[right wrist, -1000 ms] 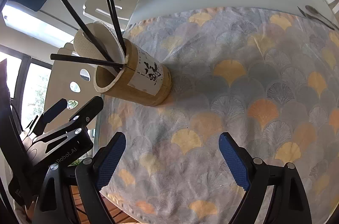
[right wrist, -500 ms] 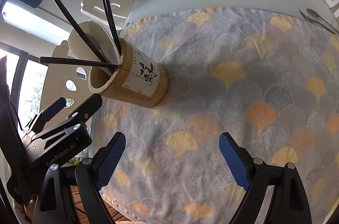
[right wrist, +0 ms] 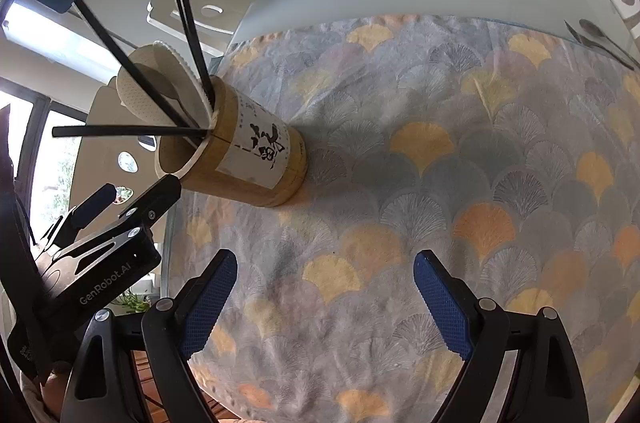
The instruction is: Organize utensils
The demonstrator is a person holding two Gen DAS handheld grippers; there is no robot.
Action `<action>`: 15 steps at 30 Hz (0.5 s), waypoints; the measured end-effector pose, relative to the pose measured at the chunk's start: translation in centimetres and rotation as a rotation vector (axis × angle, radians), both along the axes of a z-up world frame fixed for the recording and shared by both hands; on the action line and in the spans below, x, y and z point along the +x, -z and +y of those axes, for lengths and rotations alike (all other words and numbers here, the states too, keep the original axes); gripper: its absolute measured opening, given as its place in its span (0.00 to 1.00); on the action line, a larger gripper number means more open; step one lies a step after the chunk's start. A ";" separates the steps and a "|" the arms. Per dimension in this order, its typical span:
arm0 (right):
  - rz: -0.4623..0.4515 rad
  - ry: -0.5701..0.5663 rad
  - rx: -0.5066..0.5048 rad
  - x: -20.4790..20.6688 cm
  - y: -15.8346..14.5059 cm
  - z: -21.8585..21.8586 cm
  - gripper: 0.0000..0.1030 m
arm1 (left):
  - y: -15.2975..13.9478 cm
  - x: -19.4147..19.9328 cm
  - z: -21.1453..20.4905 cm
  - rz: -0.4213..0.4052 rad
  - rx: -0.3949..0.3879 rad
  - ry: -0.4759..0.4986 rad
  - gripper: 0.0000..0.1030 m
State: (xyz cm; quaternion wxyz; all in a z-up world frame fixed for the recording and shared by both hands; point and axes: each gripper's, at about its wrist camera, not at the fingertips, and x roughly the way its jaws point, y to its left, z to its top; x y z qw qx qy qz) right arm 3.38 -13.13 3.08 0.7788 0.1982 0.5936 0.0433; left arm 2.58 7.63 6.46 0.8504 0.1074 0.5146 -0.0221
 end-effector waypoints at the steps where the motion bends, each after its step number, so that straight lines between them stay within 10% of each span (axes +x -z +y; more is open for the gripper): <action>1: 0.000 0.000 -0.002 0.0 0.0 -0.1 0.86 | 0.0 0.0 0.0 -0.001 0.001 0.000 0.95; 15: 0.005 -0.016 -0.001 0.3 0.2 -0.1 0.86 | -0.5 -0.6 -0.2 -0.025 0.020 0.003 0.95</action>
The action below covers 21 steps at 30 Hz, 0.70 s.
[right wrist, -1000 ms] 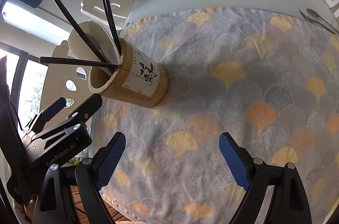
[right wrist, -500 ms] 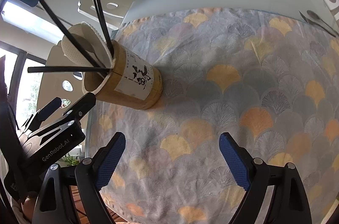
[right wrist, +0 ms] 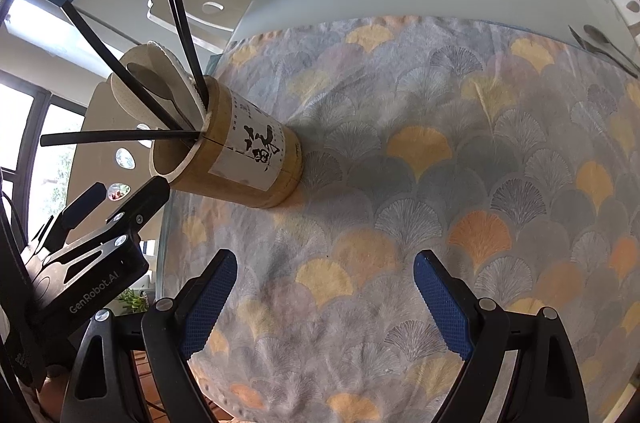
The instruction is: Organize utensils
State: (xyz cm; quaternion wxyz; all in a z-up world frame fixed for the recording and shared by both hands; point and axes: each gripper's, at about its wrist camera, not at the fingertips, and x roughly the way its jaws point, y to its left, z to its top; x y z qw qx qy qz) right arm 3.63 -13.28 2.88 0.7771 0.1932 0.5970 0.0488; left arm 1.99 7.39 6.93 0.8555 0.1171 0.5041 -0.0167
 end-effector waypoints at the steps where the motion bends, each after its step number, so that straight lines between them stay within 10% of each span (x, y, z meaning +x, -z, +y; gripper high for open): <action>1: 0.003 0.002 0.010 0.0 0.1 0.0 0.86 | 0.0 0.0 0.0 0.000 0.000 -0.001 0.95; 21: 0.019 0.009 0.021 -0.4 0.0 0.3 0.86 | 0.0 -0.2 -0.3 0.014 -0.007 0.028 0.95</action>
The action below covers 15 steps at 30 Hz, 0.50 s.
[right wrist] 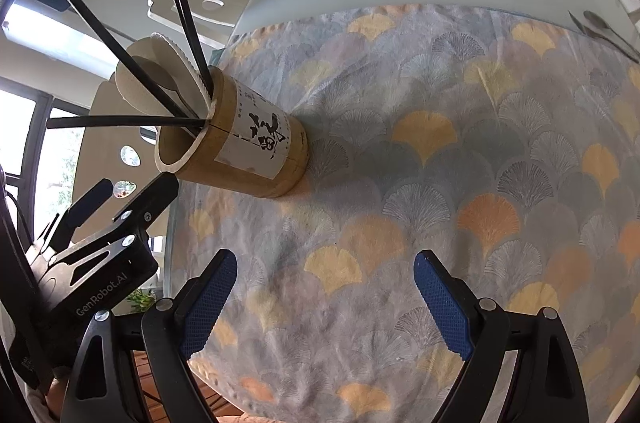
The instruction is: Organize utensils
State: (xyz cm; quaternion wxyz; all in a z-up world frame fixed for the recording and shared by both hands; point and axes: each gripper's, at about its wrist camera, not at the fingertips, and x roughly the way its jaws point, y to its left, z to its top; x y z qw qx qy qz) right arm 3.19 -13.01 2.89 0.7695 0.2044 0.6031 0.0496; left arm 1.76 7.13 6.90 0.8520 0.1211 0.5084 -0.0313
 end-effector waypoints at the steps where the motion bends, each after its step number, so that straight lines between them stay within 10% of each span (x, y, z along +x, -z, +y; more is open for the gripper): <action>1: -0.001 0.000 -0.002 0.0 0.0 0.0 0.86 | 0.0 0.0 0.0 0.002 -0.001 0.001 0.95; 15: 0.006 -0.016 -0.008 0.0 0.0 0.1 0.86 | 0.0 0.0 0.1 0.001 -0.013 0.004 0.95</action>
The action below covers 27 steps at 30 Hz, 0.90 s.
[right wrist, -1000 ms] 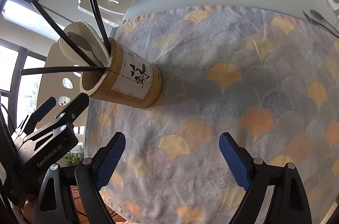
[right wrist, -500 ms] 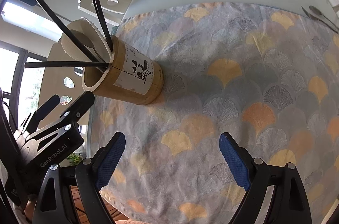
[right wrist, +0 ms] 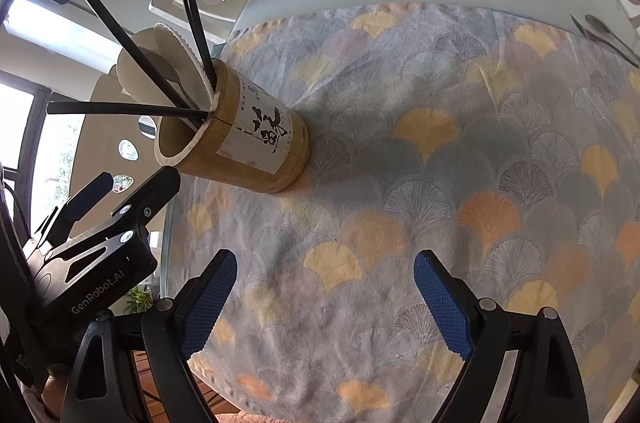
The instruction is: Organize utensils
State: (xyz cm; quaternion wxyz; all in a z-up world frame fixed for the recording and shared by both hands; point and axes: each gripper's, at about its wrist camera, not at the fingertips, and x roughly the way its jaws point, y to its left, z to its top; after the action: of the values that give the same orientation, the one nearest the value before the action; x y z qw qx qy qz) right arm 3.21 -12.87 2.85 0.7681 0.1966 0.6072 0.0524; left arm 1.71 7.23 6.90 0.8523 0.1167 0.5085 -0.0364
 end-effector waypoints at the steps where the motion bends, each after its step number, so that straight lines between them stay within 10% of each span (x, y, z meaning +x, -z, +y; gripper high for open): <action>1: -0.002 -0.001 -0.002 0.0 0.0 0.0 0.86 | 0.0 0.0 0.0 -0.002 0.002 0.000 0.95; 27: 0.003 -0.009 -0.012 0.0 -0.1 0.1 0.86 | 0.0 0.0 -0.1 -0.007 0.014 0.011 0.95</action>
State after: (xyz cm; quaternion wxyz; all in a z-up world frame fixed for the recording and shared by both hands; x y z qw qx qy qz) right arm 3.24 -12.81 2.93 0.7681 0.1893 0.6095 0.0521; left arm 1.66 7.09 6.88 0.8530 0.1255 0.5052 -0.0371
